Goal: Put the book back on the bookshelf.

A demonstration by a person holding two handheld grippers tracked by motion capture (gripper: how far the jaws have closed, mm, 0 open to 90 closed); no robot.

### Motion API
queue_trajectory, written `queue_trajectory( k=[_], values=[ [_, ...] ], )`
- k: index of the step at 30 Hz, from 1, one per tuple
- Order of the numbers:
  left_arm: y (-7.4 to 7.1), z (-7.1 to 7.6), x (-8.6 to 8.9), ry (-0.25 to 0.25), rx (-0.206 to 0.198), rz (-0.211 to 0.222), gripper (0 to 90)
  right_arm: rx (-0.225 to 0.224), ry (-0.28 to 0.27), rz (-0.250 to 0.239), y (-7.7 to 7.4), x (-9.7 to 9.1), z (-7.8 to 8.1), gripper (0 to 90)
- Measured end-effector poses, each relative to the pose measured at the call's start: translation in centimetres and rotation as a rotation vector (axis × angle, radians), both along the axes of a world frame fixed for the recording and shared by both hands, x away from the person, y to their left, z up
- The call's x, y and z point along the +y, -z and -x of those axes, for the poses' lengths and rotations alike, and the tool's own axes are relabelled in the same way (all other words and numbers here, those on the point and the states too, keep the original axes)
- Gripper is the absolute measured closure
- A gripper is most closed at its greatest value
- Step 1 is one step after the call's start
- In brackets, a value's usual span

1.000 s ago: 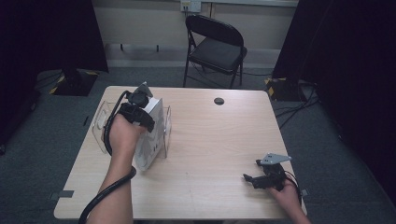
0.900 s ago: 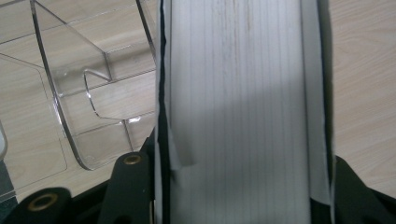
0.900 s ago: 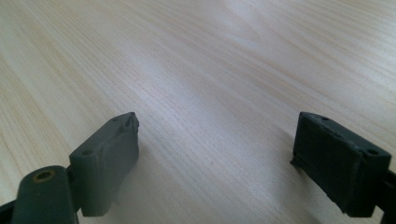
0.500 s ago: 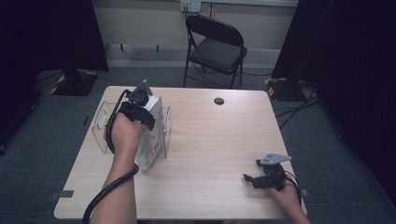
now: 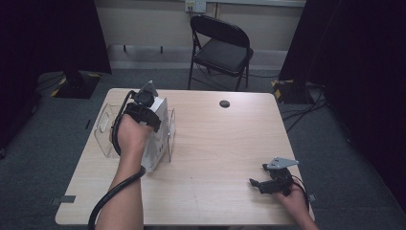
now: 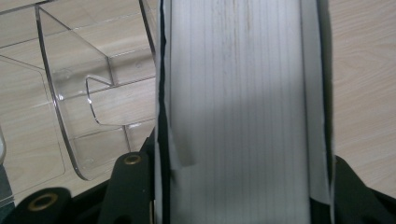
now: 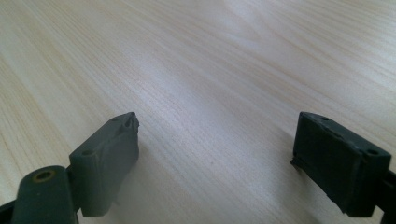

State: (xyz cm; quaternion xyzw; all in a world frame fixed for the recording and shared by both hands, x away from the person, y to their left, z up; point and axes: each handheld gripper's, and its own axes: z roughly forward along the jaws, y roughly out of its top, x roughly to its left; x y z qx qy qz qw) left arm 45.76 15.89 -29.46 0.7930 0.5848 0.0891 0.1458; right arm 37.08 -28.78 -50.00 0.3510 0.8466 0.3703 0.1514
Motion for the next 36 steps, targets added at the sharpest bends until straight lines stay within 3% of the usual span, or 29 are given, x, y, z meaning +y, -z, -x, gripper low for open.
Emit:
queue_trajectory(
  k=[11,12,36],
  values=[
    [0.2,-0.3,0.0,-0.019,-0.004,0.014,53.1,-0.002,0.0,-0.001,0.0,0.0,0.0,13.6],
    [0.2,-0.4,0.0,-0.001,-0.004,0.002,53.1,-0.001,-0.001,0.0,0.0,0.0,0.0,13.5],
    [0.7,-1.4,-0.7,-0.019,-0.021,-0.016,53.1,-0.001,-0.001,0.0,0.0,0.0,0.0,13.5]
  ],
)
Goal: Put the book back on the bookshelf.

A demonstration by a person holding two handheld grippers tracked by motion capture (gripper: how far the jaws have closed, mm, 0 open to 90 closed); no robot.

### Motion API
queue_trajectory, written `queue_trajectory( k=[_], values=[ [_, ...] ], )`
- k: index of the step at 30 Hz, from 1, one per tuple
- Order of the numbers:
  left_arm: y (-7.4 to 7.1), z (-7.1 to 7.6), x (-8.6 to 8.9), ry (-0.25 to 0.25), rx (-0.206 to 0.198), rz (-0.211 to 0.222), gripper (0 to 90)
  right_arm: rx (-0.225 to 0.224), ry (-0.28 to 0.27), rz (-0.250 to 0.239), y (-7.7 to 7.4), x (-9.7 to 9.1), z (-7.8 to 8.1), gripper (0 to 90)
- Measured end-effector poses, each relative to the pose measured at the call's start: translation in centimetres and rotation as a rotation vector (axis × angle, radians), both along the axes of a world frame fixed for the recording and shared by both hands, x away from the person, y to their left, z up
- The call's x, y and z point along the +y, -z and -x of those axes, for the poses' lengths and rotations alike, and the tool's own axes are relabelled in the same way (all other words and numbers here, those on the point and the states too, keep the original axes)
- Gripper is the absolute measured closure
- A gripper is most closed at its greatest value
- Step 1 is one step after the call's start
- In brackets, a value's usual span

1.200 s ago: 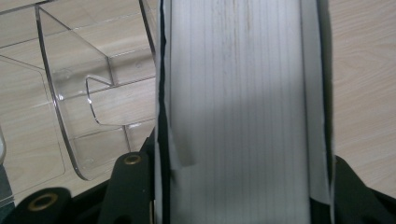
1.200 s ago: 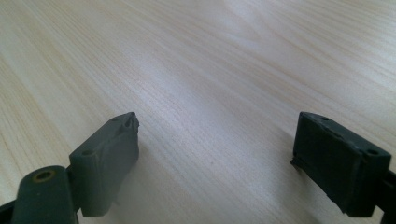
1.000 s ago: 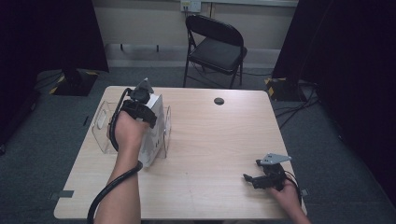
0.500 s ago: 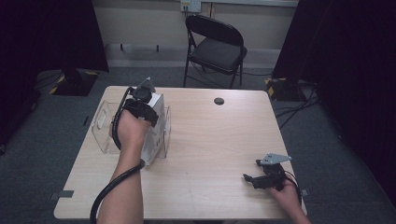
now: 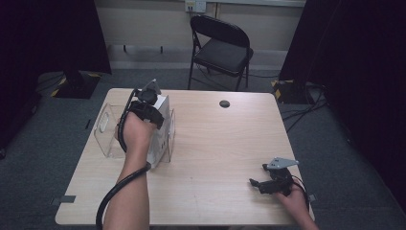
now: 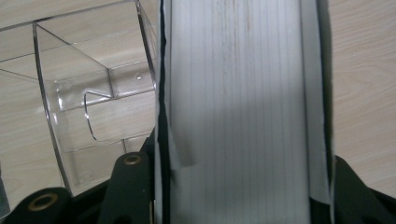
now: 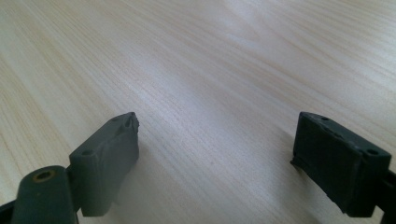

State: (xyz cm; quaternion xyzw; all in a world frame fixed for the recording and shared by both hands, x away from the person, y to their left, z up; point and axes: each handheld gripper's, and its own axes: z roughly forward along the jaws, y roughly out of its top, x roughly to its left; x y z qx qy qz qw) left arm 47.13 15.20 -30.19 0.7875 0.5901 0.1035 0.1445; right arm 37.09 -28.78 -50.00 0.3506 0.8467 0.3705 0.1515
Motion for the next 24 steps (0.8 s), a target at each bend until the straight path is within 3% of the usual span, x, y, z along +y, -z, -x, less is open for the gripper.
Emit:
queue_trajectory(
  k=[18,22,24],
  values=[
    [0.22,-0.63,-0.48,-0.019,-0.032,0.003,53.1,0.001,0.0,0.0,0.0,0.0,0.01,13.5],
    [0.25,-0.89,-0.64,0.002,-0.032,-0.006,53.1,0.0,0.0,0.0,0.0,0.0,0.0,13.5],
    [0.36,-0.91,-0.85,-0.016,-0.039,-0.003,53.1,0.0,0.0,0.0,0.0,0.0,0.0,13.5]
  ],
)
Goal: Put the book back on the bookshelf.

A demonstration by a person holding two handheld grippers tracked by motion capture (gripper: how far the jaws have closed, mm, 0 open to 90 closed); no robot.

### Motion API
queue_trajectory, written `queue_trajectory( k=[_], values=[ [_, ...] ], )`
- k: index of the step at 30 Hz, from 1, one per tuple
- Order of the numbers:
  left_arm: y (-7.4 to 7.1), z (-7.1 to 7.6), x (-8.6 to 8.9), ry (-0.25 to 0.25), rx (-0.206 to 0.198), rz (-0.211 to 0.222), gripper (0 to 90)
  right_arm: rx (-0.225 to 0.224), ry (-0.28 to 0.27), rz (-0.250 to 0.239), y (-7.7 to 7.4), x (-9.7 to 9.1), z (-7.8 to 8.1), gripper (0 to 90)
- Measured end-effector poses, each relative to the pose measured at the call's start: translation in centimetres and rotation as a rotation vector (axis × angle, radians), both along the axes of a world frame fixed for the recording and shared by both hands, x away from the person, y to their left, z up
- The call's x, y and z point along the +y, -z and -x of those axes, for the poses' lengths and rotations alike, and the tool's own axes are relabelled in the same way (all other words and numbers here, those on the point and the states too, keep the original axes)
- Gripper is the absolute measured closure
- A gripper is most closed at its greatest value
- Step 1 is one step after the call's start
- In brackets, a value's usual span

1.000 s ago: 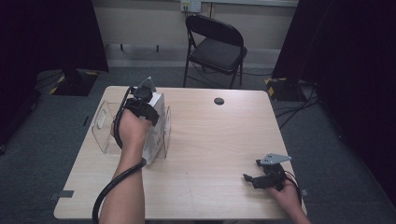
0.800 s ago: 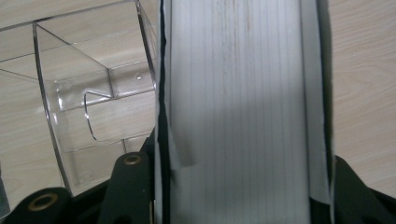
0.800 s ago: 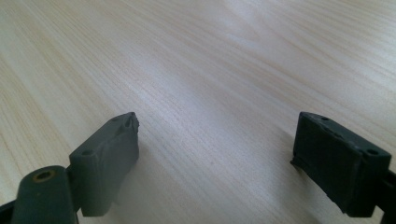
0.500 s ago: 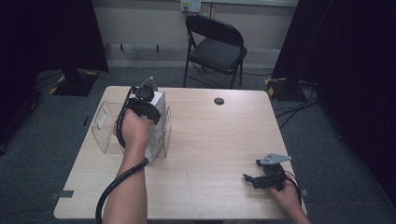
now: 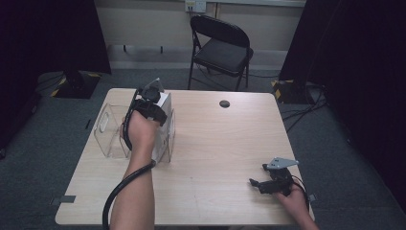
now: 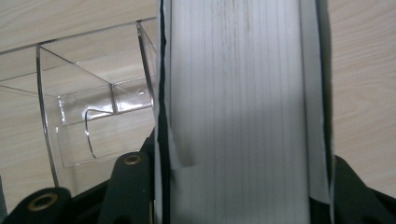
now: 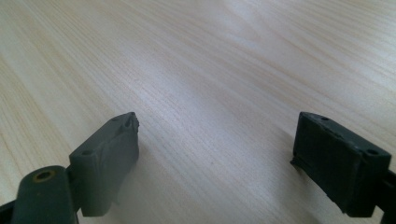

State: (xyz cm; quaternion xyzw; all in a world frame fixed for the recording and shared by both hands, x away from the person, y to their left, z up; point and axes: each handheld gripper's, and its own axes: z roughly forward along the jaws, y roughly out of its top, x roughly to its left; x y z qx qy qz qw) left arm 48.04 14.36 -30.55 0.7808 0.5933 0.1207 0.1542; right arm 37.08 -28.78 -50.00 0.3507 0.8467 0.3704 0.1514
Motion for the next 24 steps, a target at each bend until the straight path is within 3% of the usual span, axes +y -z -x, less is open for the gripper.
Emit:
queue_trajectory(
  k=[3,24],
  values=[
    [-0.01,-0.17,0.03,0.021,0.007,-0.007,53.0,-0.001,0.0,0.001,0.0,0.0,0.0,13.6],
    [0.73,-0.31,-0.22,0.007,0.009,-0.007,53.0,0.001,0.0,0.0,0.0,0.0,0.0,13.6]
  ],
)
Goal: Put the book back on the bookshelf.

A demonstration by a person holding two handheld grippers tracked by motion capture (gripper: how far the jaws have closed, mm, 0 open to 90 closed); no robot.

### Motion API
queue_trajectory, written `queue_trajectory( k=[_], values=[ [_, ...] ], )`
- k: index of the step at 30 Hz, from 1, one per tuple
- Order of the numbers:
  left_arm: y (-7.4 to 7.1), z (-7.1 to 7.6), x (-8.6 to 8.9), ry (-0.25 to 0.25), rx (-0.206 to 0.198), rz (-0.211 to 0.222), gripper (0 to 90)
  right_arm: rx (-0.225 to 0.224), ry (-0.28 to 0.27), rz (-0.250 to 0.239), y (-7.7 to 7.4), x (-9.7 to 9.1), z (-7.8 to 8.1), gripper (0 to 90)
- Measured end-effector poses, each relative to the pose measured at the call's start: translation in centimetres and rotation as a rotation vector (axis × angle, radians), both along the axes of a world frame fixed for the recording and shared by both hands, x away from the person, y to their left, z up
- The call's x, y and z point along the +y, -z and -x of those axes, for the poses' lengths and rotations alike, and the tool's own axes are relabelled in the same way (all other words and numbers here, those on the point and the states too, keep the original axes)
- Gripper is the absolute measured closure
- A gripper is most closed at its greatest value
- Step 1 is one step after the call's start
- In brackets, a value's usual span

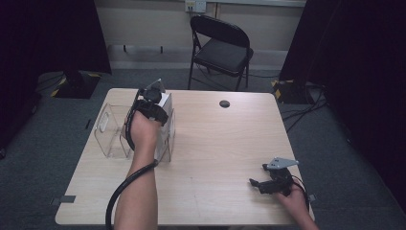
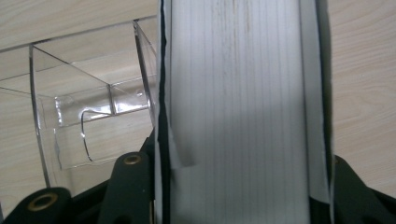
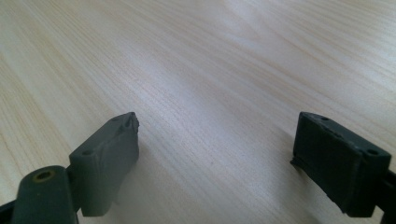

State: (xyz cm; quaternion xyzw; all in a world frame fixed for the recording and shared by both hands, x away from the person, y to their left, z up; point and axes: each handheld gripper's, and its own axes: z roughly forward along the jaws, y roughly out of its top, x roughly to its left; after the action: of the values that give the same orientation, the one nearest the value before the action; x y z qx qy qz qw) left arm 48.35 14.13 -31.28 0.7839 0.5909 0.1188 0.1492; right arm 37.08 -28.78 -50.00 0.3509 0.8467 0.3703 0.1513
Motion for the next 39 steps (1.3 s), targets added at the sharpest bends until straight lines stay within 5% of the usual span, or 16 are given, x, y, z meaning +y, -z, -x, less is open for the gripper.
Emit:
queue_trajectory(
  k=[20,28,39],
  values=[
    [0.4,0.4,0.0,-0.033,-0.052,0.01,53.0,-0.001,0.0,0.0,0.0,0.0,0.0,13.5],
    [0.4,0.7,-0.2,-0.011,-0.077,-0.004,51.6,-0.002,0.0,0.001,0.0,0.0,0.0,13.5],
    [-0.4,1.4,0.4,-0.008,-0.072,-0.002,40.1,0.0,0.0,0.0,0.0,0.0,0.0,13.5]
  ],
)
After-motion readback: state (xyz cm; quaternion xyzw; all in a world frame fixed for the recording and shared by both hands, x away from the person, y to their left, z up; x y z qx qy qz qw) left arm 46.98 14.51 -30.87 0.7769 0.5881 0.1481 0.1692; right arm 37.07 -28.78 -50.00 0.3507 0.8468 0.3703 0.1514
